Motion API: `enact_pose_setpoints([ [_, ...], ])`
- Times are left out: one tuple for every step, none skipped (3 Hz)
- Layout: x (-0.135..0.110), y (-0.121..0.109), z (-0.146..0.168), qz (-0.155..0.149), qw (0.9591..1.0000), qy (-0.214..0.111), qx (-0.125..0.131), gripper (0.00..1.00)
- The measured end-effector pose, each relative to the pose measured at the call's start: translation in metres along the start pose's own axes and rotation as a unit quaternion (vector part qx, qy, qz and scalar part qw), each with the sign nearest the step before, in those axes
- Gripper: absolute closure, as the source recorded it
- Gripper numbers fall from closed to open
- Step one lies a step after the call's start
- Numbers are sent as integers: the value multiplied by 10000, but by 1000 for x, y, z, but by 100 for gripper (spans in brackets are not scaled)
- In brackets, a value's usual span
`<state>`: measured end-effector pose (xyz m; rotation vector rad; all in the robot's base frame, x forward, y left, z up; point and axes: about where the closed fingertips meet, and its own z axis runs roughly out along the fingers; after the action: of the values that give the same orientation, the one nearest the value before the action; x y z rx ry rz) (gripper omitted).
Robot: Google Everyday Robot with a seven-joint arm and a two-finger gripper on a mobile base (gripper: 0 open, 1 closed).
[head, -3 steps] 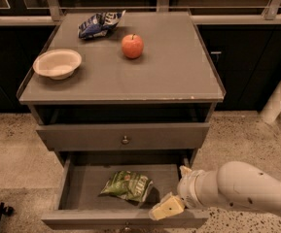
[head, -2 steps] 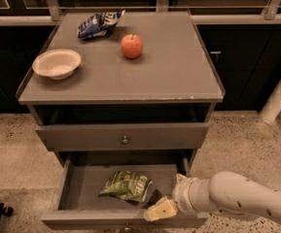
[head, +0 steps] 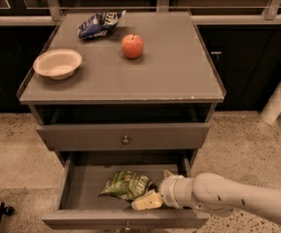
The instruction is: Pick green jalapeno chip bag from middle drawer and place on counter
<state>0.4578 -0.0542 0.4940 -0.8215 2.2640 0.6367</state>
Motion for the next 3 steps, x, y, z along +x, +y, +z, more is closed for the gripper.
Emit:
enact_pose_setpoints([
  [5,0,-2,51,10000,49,-27,0],
  [9,-3,17,53,9998,-6,-175,0],
  [4,-4,48,-2,9987,-134,-488,0],
])
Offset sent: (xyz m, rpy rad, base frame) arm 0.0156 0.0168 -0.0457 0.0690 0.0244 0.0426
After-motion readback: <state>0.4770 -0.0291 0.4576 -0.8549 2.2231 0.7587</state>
